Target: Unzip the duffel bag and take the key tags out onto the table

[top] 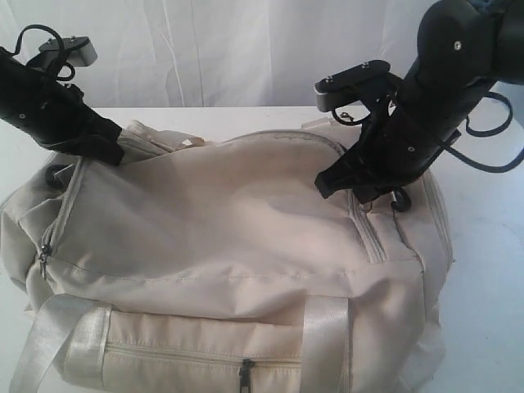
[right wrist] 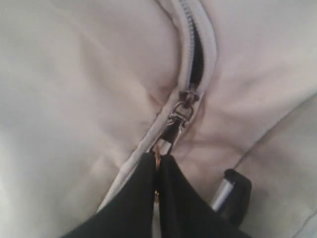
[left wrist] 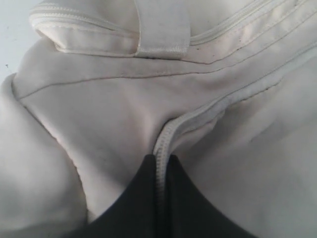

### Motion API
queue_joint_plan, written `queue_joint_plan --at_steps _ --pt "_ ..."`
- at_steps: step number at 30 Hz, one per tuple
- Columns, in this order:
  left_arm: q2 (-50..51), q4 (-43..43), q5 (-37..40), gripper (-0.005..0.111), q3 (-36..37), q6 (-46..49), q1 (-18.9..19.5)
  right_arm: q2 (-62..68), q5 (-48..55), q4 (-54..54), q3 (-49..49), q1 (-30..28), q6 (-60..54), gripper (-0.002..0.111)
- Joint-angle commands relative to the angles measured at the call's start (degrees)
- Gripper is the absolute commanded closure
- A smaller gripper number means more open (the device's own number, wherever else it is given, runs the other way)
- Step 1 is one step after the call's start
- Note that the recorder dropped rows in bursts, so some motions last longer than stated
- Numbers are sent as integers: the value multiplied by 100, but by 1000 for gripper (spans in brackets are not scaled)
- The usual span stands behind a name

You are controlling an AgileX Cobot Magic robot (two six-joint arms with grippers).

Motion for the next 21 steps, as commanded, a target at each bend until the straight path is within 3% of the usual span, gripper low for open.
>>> queue_joint_plan --at_steps 1,21 --pt "-42 -162 300 107 -14 22 -1 -200 560 67 15 -57 -57 108" --pt "-42 -161 300 107 -14 38 -1 -1486 784 801 1061 -57 -364 108"
